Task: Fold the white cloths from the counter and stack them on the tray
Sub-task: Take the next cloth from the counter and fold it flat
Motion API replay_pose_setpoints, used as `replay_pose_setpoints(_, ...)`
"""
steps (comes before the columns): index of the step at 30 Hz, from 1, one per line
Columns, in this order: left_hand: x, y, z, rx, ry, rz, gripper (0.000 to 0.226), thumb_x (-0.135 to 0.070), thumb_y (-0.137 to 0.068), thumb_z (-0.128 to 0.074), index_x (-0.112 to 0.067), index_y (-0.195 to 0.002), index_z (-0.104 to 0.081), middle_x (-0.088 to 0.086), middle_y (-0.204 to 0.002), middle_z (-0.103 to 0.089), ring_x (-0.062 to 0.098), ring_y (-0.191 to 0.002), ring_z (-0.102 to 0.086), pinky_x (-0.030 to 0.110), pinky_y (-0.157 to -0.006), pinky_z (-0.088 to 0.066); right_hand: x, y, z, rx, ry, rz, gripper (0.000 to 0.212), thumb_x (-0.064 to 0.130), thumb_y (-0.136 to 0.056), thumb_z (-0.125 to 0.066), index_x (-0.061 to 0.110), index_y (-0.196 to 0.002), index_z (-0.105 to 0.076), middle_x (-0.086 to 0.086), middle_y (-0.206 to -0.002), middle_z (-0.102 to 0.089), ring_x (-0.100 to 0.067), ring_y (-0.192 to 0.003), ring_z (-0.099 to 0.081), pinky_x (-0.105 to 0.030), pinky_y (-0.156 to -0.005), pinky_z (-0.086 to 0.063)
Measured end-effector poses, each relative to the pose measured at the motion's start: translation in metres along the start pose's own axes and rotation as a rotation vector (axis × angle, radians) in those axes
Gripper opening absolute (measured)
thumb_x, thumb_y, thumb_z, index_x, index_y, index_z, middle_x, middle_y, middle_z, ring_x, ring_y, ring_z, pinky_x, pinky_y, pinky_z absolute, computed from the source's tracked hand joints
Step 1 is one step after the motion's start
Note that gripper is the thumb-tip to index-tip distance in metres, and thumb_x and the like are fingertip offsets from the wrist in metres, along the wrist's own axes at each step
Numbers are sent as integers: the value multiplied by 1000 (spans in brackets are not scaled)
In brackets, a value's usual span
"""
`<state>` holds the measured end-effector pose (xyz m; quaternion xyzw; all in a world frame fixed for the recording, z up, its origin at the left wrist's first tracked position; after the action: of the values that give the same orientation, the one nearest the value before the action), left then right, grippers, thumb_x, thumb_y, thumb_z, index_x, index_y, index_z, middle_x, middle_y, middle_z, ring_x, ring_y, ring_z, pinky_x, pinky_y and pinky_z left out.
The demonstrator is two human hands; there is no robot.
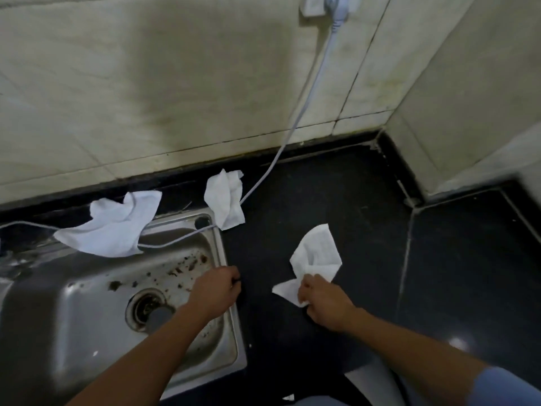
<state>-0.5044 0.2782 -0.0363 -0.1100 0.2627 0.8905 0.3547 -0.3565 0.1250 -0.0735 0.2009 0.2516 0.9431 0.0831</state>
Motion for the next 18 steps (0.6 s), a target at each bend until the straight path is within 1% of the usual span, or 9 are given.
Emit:
replay_pose_setpoints(4,-2,1,-24,80,-26,-17,19,-31,-91,-50,-20,-103,-61,1,-98,-66,20,-89,-61,33,-73,-51,-1,15,9,-15,-205,-4,44,33,-82,-59,30,-126,-58,12,-138,-43,-14,-106,-57,-26,-89,-45)
replay_pose_setpoints(6,-12,-3,-28,94,-23,-41,19,-30,-91,-51,-19,-103,-61,2,-97,-66,19,-88,-61,30,-70,-48,-11,22,35,-157,-232,-42,39,36,-84,-60,31,-122,-61,15,-137,-46,-11,-90,-63,-25,-84,-48)
replay_pose_setpoints(8,-27,-11,-27,74,24,-60,20,-29,-91,-52,-18,-104,-62,3,-97,-66,20,-89,-61,29,-68,-45,-34,29,65,-356,-237,-145,31,31,-87,-60,28,-117,-63,12,-127,-55,-12,-80,-63,-30,-77,-52)
replay_pose_setpoints(9,-35,-16,-26,57,70,-56,21,-29,-91,-54,-17,-106,-62,3,-97,-66,20,-89,-61,29,-69,-46,-48,31,74,-407,-239,-207,30,27,-88,-59,27,-118,-62,10,-125,-56,-13,-79,-62,-30,-74,-51)
replay_pose_setpoints(11,-48,-29,-27,41,215,-16,27,-28,-90,-58,-16,-113,-60,4,-92,-66,21,-88,-63,31,-73,-49,-68,25,72,-354,-212,-295,40,22,-89,-57,27,-129,-54,9,-132,-50,-15,-87,-63,-29,-74,-51)
replay_pose_setpoints(13,-55,-46,-32,39,372,77,39,-29,-88,-62,-15,-123,-55,3,-86,-65,21,-86,-64,31,-75,-49,-75,15,53,-188,-189,-308,53,23,-88,-57,30,-139,-43,7,-140,-45,-20,-101,-61,-34,-83,-52)
replay_pose_setpoints(15,-65,-64,-42,77,442,124,47,-33,-86,-65,-16,-128,-52,3,-94,-65,21,-89,-63,31,-78,-49,-73,10,32,-72,-210,-299,47,24,-88,-55,29,-134,-47,4,-130,-55,-22,-107,-60,-35,-87,-50)
replay_pose_setpoints(16,-74,-72,-50,115,431,105,43,-34,-84,-66,-18,-123,-55,2,-97,-64,21,-89,-62,31,-78,-49,-72,11,26,-52,-213,-286,36,23,-89,-53,26,-125,-55,1,-120,-60,-22,-103,-61,-35,-85,-50)
replay_pose_setpoints(18,-90,-80,-62,177,379,77,13,-29,-83,-68,-20,-92,-63,-1,-86,-63,20,-82,-61,29,-71,-47,-71,19,23,-87,-209,-263,19,22,-91,-51,21,-106,-63,-1,-105,-61,-22,-94,-61,-37,-79,-51)
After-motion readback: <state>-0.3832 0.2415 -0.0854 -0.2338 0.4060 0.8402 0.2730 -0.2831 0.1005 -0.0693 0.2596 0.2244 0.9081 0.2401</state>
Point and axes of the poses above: each hand's wrist, its own y-axis away from the middle knuckle, its own z-axis out of the back of the hand, x = y × z, the point moved 10 cm from there along -y, towards the middle knuckle
